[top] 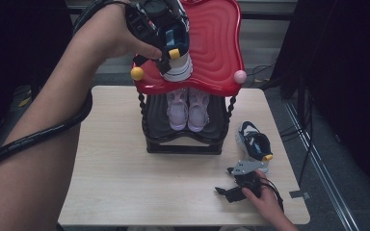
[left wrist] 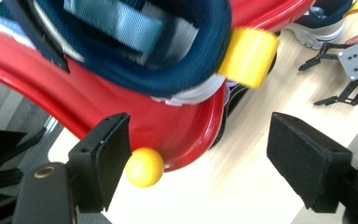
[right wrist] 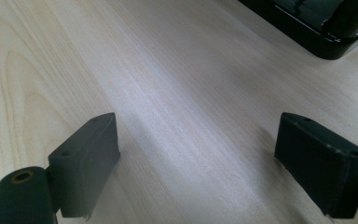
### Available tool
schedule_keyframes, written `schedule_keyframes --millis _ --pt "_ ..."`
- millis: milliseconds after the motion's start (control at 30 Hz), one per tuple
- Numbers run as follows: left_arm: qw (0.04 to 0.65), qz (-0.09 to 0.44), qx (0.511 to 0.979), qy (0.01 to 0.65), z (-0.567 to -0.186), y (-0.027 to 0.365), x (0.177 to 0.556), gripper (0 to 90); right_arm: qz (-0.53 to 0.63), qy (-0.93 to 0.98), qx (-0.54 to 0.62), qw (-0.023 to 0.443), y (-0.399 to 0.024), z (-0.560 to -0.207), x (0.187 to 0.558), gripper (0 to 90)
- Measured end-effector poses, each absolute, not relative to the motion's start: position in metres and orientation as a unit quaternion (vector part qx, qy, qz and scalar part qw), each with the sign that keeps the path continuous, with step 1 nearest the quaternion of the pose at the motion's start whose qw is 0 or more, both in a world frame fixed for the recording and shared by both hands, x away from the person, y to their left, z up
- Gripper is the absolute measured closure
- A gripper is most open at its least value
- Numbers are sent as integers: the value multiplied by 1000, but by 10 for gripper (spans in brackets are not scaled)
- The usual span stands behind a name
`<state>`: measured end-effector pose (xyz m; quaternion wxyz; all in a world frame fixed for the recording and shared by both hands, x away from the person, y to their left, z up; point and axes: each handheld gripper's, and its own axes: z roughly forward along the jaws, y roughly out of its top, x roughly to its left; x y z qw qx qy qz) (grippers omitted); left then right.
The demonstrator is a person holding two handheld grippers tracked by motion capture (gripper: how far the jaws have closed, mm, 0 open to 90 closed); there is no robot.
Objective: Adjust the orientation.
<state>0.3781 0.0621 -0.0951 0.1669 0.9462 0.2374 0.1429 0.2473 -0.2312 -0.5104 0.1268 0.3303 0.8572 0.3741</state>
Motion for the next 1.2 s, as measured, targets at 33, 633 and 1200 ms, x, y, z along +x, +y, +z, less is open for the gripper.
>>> schedule_keyframes --millis 33,633,1200 --pt "165 140 947 239 -96 64 378 212 374 857 330 127 -231 -510 247 128" --pt "148 122 945 264 -115 99 371 211 372 858 331 127 -231 -510 247 125" --pt "145 104 944 278 -127 123 365 174 372 858 331 128 -231 -510 247 125"
